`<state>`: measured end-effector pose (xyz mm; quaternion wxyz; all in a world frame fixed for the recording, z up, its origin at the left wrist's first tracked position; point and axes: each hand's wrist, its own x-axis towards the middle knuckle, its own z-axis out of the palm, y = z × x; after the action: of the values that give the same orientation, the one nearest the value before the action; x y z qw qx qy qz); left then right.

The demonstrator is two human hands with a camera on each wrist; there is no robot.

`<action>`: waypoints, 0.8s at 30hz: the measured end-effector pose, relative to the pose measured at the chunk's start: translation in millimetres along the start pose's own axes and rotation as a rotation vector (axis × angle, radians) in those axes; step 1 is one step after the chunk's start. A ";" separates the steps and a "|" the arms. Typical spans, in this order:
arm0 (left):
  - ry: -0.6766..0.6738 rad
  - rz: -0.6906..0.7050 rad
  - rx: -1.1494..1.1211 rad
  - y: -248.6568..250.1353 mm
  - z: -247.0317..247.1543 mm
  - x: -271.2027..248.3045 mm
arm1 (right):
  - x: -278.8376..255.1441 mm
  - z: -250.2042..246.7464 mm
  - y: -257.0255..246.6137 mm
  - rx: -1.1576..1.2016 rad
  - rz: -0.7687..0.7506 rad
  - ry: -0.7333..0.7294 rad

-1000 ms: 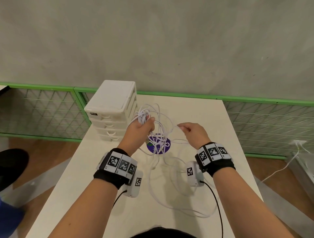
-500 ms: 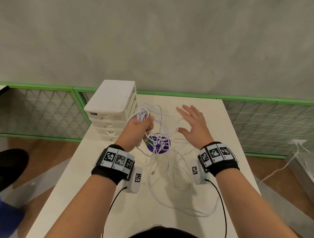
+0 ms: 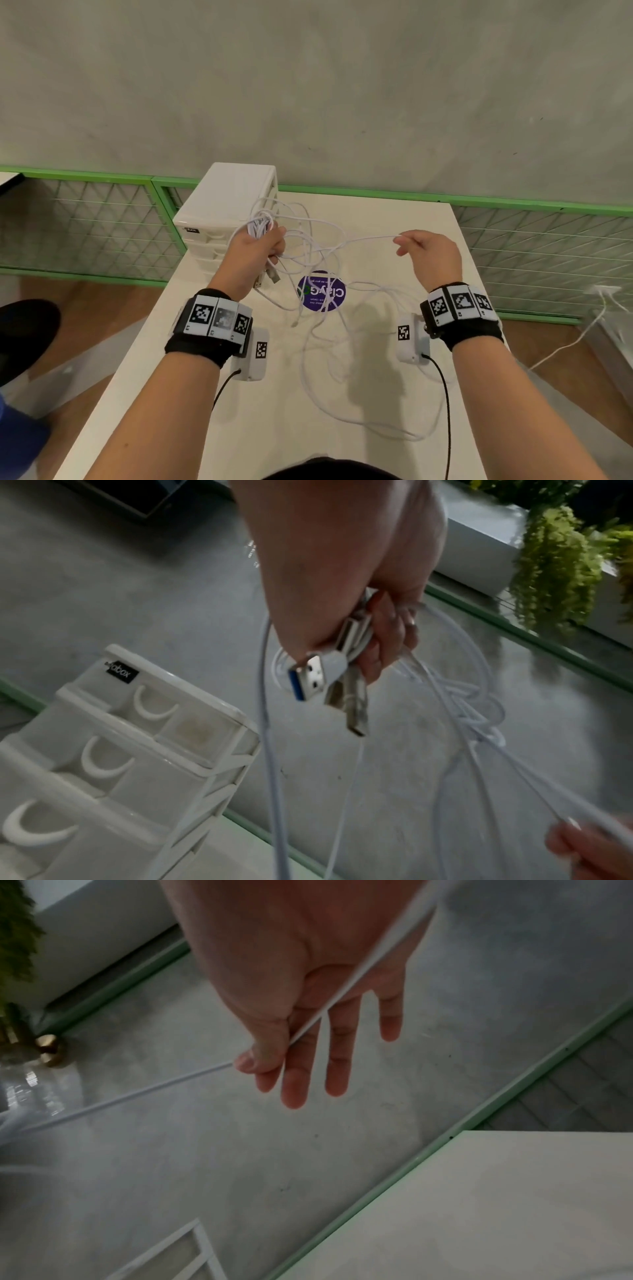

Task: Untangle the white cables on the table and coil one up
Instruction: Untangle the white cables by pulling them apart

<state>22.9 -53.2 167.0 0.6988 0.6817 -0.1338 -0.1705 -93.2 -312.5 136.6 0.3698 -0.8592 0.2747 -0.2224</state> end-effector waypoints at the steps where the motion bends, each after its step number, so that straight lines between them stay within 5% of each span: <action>1: 0.014 -0.004 -0.028 1.3 -1.7 1.3 | 2.1 -3.1 3.5 -0.024 0.028 0.016; 8: 0.110 0.013 -0.108 7.3 -18.9 3.1 | -4.0 -22.6 53.1 -0.149 0.341 0.128; 11: 0.075 0.003 -0.095 4.2 -7.4 3.9 | -7.1 -14.4 58.8 -0.372 0.455 0.014; 14: 0.014 0.001 -0.052 3.5 4.8 5.5 | -6.6 -4.3 46.5 -0.462 0.190 -0.093; 18: -0.052 0.008 0.040 1.0 20.5 4.8 | -17.6 8.5 -8.8 -0.144 -0.332 -0.199; 21: -0.065 0.005 0.034 2.1 27.4 3.2 | -28.8 22.7 -33.2 0.025 -0.316 -0.391; 24: -0.036 0.008 0.040 2.6 20.8 4.4 | -29.4 26.1 -29.6 0.208 -0.151 -0.331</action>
<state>18.3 -73.9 170.1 0.6833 0.6917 -0.1527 -0.1772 -90.9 -263.3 137.4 0.4787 -0.8594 0.1207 -0.1326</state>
